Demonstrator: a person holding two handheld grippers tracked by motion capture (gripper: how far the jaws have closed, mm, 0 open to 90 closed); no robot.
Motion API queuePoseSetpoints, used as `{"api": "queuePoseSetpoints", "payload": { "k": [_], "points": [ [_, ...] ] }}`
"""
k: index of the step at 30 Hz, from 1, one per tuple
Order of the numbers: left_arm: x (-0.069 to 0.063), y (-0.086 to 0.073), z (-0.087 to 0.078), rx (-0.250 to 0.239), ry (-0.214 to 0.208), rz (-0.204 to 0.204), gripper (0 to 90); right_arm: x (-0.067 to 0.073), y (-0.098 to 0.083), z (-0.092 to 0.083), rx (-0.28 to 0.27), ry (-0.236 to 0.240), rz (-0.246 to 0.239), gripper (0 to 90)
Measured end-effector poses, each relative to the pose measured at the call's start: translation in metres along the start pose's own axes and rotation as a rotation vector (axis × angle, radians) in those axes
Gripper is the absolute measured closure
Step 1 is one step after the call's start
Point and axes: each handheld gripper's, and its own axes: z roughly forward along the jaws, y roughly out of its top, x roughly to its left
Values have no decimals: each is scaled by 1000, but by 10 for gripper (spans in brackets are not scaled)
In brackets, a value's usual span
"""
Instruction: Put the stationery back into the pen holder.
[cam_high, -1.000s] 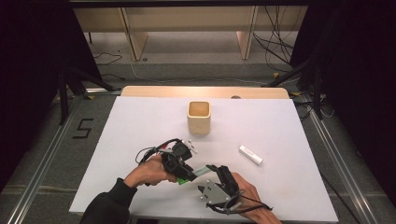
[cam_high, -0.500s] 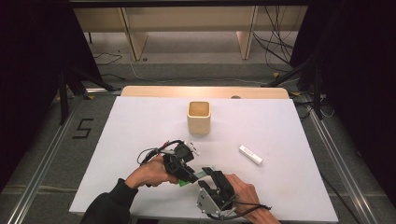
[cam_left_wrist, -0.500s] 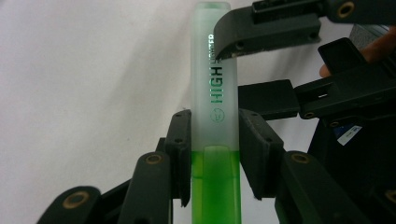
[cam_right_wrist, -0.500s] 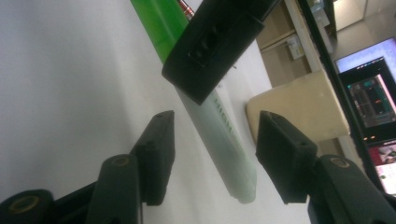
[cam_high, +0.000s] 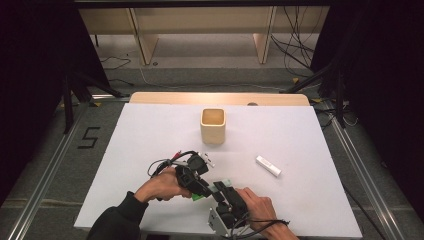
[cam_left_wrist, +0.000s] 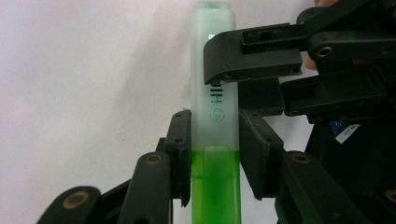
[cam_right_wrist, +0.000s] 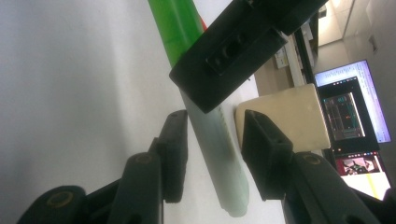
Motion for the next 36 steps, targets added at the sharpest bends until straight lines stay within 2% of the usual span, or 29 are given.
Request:
{"api": "queuePoseSetpoints", "payload": {
  "k": [6, 8, 13, 14, 16, 17, 23, 29, 30, 33, 36],
  "points": [
    [0, 0, 1, 4, -2, 2, 663, 4, 1, 1, 6, -12, -36, 658],
    [0, 0, 1, 5, -3, 3, 663, 4, 1, 2, 4, -16, -61, 669],
    [0, 0, 1, 6, -3, 4, 663, 7, 2, 2, 13, -27, -69, 691],
    [0, 0, 1, 5, -3, 2, 662, 7, 2, 2, 8, -29, -98, 698],
    [0, 0, 1, 3, -4, -4, 662, 10, 2, 2, 14, -35, -88, 710],
    [0, 0, 1, 1, -3, -6, 663, 9, 2, 3, 8, -37, -114, 715],
    [1, 0, 0, -2, -11, -16, 662, 11, 2, 3, 8, -36, -154, 754],
    [2, -1, -3, -7, -14, -11, 651, 10, 3, 2, 5, -32, -146, 771],
    [1, -1, -3, -10, -19, -15, 646, 10, 3, 2, 5, -32, -148, 771],
    [2, -2, -7, -15, -34, -20, 554, 10, 2, 1, 2, -27, -164, 771],
    [5, -4, -13, -46, -31, -29, 509, 10, 2, 1, 3, -23, -165, 771]
  ]
}}
